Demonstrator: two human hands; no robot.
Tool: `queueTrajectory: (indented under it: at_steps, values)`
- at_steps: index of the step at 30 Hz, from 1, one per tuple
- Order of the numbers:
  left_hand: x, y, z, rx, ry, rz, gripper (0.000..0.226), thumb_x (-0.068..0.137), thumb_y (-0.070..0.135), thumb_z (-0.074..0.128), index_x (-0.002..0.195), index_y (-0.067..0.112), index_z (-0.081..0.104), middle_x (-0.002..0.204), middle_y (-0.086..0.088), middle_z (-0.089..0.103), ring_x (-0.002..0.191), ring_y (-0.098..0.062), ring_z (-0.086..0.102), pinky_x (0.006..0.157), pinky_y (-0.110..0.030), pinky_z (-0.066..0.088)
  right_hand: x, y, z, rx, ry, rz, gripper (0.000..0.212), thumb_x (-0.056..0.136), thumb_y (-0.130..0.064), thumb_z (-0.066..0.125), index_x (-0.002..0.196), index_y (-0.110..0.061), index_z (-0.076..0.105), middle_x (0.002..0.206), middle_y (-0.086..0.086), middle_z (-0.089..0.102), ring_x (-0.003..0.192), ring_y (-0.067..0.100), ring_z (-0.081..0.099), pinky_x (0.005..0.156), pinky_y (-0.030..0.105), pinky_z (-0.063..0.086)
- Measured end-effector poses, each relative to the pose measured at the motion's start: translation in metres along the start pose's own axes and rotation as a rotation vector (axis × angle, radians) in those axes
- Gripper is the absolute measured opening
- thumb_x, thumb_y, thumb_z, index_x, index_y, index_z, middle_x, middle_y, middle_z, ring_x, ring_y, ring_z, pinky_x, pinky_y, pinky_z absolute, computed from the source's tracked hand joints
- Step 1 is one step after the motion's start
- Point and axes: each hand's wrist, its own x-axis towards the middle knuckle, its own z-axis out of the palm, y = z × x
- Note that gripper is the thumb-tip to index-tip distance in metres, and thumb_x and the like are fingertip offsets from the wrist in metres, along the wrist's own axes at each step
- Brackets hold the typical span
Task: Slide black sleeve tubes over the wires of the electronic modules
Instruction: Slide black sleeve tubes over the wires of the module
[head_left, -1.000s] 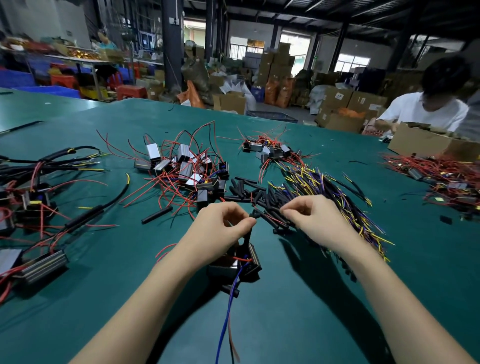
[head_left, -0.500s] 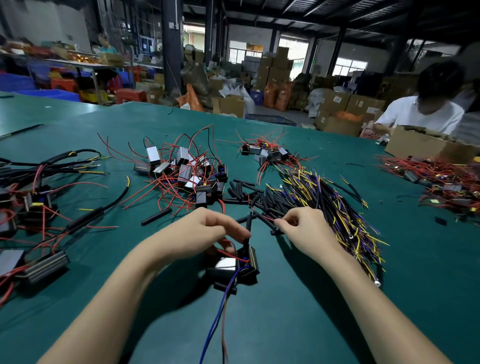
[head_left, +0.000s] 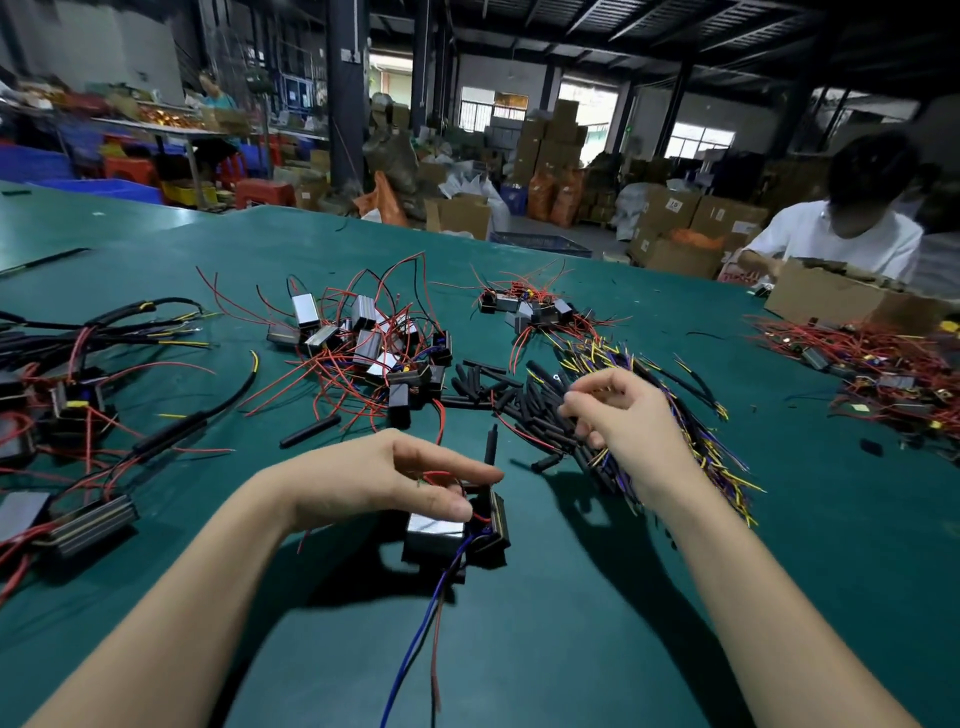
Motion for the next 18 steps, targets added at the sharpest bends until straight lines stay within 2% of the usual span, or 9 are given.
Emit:
queueTrajectory:
  at_steps: [2, 5, 10, 13, 15, 18]
  values:
    - [0.004, 0.000, 0.003, -0.015, 0.063, 0.053, 0.033, 0.072, 0.026, 0.070, 0.104, 0.025, 0.074, 0.107, 0.011, 0.071, 0.103, -0.001, 0.063, 0.084, -0.008, 0.044, -0.002, -0.012, -0.004, 0.077, -0.025, -0.029, 0.016, 0.087, 0.003, 0.057, 0.085, -0.012, 0.063, 0.065, 0.005, 0.064, 0.045, 0.007, 0.046, 0.044, 0.014, 0.034]
    - [0.008, -0.001, 0.006, 0.043, 0.151, 0.111, 0.034, 0.078, 0.036, 0.063, 0.107, 0.022, 0.073, 0.112, 0.013, 0.070, 0.111, 0.000, 0.060, 0.092, -0.009, 0.043, -0.007, -0.027, -0.004, 0.084, -0.077, -0.057, 0.024, 0.086, 0.004, 0.051, 0.085, -0.013, 0.068, 0.060, 0.000, 0.057, 0.047, 0.009, 0.042, 0.047, 0.016, 0.033]
    - [0.016, -0.003, 0.015, 0.068, 0.261, 0.209, 0.032, 0.079, 0.038, 0.058, 0.099, 0.019, 0.075, 0.101, 0.008, 0.073, 0.095, 0.005, 0.062, 0.080, -0.006, 0.041, -0.027, -0.047, 0.014, 0.006, -0.299, -0.165, 0.017, 0.088, -0.001, 0.060, 0.089, -0.013, 0.072, 0.066, -0.007, 0.063, 0.058, 0.003, 0.052, 0.058, 0.013, 0.041]
    - [0.022, -0.005, 0.021, 0.081, 0.316, 0.254, 0.031, 0.081, 0.033, 0.060, 0.096, 0.011, 0.075, 0.100, -0.001, 0.072, 0.092, -0.002, 0.062, 0.086, -0.014, 0.044, -0.038, -0.050, 0.030, -0.221, -0.349, -0.333, 0.008, 0.082, -0.010, 0.072, 0.089, -0.014, 0.072, 0.070, -0.003, 0.061, 0.058, 0.002, 0.048, 0.060, 0.014, 0.038]
    - [0.024, -0.006, 0.023, 0.099, 0.350, 0.270, 0.022, 0.088, 0.018, 0.061, 0.092, 0.001, 0.074, 0.092, -0.006, 0.070, 0.082, -0.001, 0.056, 0.082, -0.019, 0.044, -0.042, -0.049, 0.037, -0.483, -0.357, -0.493, 0.010, 0.079, -0.016, 0.076, 0.088, -0.015, 0.074, 0.074, 0.000, 0.056, 0.057, 0.002, 0.043, 0.061, 0.012, 0.033]
    - [0.025, -0.005, 0.025, 0.139, 0.369, 0.254, 0.013, 0.090, 0.001, 0.058, 0.091, -0.005, 0.070, 0.089, -0.021, 0.069, 0.080, -0.006, 0.052, 0.078, -0.025, 0.042, -0.043, -0.047, 0.042, -0.641, -0.368, -0.608, 0.009, 0.078, -0.017, 0.076, 0.086, -0.014, 0.075, 0.077, 0.001, 0.053, 0.062, 0.002, 0.043, 0.064, 0.010, 0.032]
